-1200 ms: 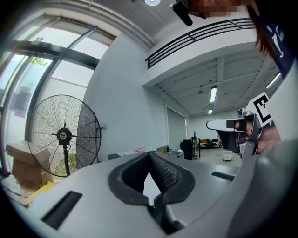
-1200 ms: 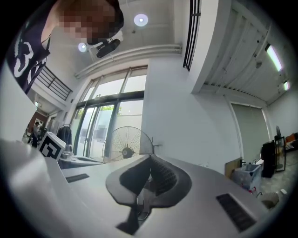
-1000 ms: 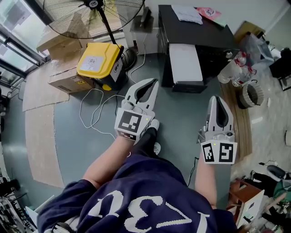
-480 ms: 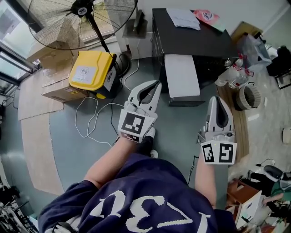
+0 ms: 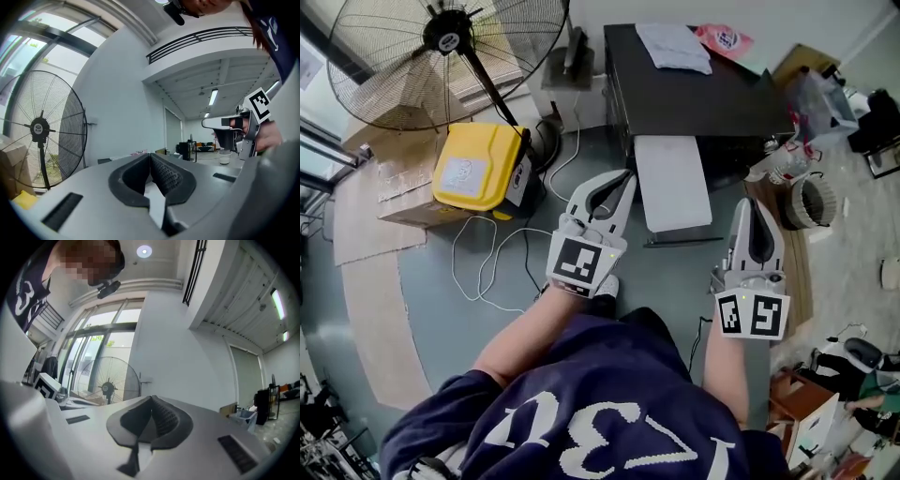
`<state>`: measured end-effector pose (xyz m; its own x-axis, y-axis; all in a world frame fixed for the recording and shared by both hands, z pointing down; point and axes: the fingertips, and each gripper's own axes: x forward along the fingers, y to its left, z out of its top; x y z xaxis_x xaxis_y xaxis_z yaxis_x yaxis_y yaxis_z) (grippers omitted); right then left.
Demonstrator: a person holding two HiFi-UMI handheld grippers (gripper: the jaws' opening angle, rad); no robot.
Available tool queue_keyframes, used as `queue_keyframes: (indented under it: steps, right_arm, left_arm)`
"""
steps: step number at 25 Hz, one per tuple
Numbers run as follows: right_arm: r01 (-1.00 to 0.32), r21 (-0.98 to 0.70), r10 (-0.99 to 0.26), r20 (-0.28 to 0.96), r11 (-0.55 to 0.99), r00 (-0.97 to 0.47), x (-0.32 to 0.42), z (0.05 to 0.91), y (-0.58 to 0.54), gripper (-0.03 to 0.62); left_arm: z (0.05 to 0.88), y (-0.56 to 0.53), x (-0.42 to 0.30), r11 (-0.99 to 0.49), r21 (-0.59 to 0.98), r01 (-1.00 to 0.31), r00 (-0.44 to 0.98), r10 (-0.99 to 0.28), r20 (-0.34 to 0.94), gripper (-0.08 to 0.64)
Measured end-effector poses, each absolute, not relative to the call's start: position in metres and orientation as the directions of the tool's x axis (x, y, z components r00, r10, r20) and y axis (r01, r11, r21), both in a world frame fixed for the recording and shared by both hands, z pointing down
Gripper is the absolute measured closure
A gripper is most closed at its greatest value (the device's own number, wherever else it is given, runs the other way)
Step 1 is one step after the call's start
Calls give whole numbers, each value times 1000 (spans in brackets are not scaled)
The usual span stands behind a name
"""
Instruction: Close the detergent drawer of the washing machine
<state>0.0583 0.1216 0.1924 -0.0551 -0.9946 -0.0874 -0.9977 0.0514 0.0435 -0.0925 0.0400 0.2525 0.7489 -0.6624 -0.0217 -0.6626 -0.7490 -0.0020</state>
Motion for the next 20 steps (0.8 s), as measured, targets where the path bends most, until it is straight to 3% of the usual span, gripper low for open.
queue_keyframes:
  steps: [16,20]
  right_arm:
    - [-980,-10,-978,-70,197,-196,106,210,51,577]
    - [-968,-18,-966,-71,250,-248,124,213,41,577]
  left_arm:
    - [273,-10,-60,-663,39,-748,664,-744,75,540]
    - [272,-9,-43,-643,28,-765,644,-765,35,540]
